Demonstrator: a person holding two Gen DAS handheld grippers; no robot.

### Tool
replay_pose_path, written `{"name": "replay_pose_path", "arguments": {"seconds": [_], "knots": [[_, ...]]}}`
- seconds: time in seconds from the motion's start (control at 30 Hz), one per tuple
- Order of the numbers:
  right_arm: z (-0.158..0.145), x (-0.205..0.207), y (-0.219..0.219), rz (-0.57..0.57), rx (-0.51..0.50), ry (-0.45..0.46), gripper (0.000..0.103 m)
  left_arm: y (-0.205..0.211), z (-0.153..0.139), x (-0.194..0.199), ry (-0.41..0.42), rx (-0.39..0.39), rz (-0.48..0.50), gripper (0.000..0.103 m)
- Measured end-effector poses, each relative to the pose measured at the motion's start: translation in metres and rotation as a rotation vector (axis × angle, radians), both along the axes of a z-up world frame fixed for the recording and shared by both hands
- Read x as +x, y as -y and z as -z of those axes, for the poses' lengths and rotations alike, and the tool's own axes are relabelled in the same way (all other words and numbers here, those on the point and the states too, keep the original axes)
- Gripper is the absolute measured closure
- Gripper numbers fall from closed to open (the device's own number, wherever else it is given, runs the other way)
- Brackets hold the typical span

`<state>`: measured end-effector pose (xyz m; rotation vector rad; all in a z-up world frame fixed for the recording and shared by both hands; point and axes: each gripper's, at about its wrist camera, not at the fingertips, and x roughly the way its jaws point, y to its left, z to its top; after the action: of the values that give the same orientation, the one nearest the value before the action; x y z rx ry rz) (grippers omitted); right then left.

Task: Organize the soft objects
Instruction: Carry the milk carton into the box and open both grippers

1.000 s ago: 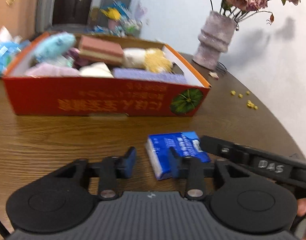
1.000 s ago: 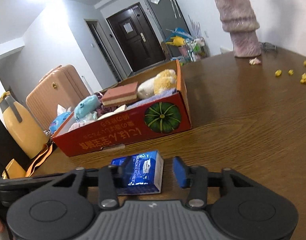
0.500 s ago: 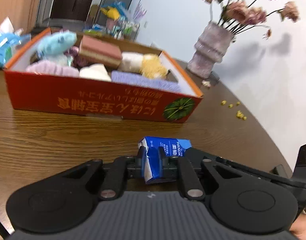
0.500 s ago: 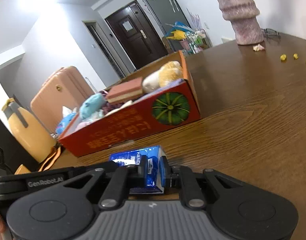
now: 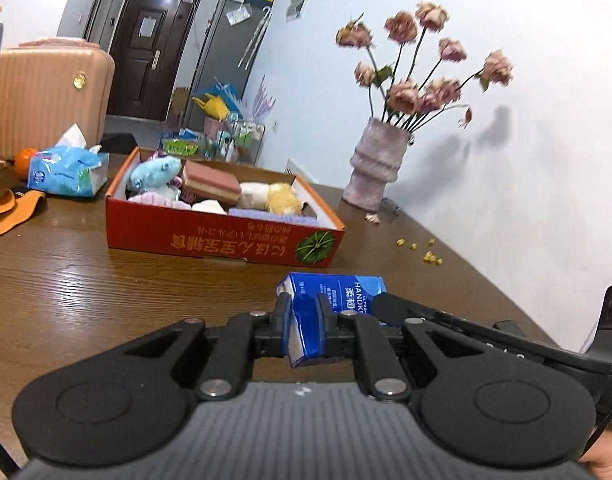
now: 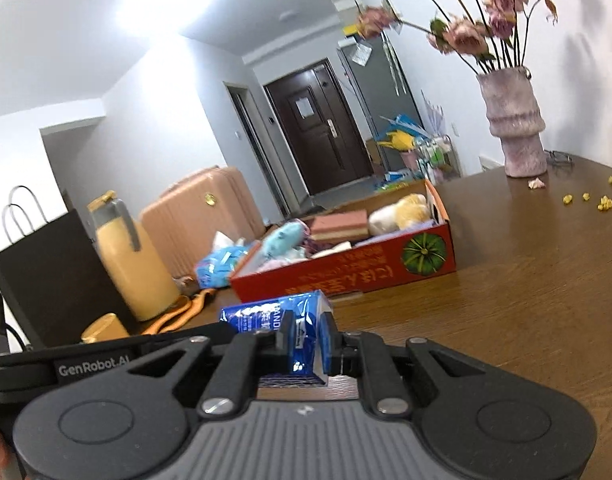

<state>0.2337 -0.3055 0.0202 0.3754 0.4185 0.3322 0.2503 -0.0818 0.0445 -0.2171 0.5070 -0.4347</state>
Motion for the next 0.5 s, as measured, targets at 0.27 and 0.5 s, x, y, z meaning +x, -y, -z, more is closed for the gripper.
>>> {"name": "replay_pose_path", "arguments": {"seconds": [0.27, 0.5], "knots": [[-0.017, -0.029, -0.008, 0.012, -0.010, 0.051, 0.091, -0.006, -0.016, -0.024, 0.058, -0.017, 0.007, 0.091], [-0.036, 0.005, -0.002, 0.012, -0.006, 0.092, 0.091, -0.003, -0.037, 0.023, 0.088, -0.054, 0.007, 0.091]]}}
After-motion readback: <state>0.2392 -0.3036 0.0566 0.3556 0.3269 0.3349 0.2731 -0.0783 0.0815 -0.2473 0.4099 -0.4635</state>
